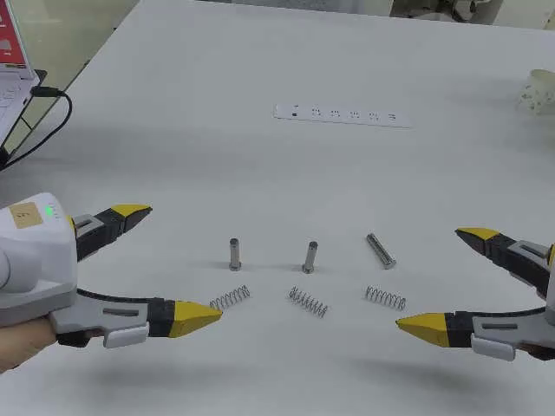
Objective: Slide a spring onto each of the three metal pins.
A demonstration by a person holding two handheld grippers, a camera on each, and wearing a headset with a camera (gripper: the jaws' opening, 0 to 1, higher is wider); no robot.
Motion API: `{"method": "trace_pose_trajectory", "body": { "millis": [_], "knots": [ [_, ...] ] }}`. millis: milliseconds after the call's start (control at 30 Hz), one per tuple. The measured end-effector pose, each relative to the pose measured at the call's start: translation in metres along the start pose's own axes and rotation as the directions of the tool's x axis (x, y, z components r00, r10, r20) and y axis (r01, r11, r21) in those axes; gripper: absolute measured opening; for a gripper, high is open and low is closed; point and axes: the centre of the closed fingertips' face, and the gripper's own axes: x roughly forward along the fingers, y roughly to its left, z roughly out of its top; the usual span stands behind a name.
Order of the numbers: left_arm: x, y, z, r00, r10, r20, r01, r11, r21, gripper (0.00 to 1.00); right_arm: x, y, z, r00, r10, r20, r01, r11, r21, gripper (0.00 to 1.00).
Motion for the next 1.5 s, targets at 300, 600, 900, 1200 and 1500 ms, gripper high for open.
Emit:
{"method": "trace_pose_trajectory", "body": {
  "millis": [300, 600, 900, 1200, 1500],
  "knots": [
    [0.0000, 0.0001, 0.0008, 1.0000, 0.001, -0.001, -0.001, 1.000, 0.001, 0.98, 0.0031, 0.0061, -0.0046, 0.9995, 0.022, -0.021, -0.022, 1.000, -0.010, 0.99],
    [-0.0014, -0.0026, -0.0018, 1.0000, -0.001, -0.010, 0.001, 1.000, 0.003, 0.98, 0.0021, 0.0024, -0.0034, 0.9998, 0.007, -0.020, -0.007, 1.000, -0.009, 0.99],
    [-0.0014, -0.0038, -0.0023, 0.9999, -0.003, -0.012, 0.003, 1.000, 0.006, 0.98, 0.0012, 0.0046, -0.0032, 0.9997, 0.010, -0.024, -0.010, 1.000, -0.015, 0.99],
    [-0.0009, -0.0037, -0.0002, 0.9999, -0.005, -0.011, 0.005, 1.000, 0.006, 0.98, -0.0014, 0.0017, 0.0002, 0.9997, 0.000, -0.024, 0.000, 1.000, -0.019, 0.98],
    [-0.0016, -0.0035, -0.0001, 0.9999, -0.006, -0.013, 0.006, 1.000, 0.009, 0.98, -0.0008, 0.0015, -0.0005, 0.9996, 0.004, -0.029, -0.004, 1.000, -0.021, 0.98]
  ]
}}
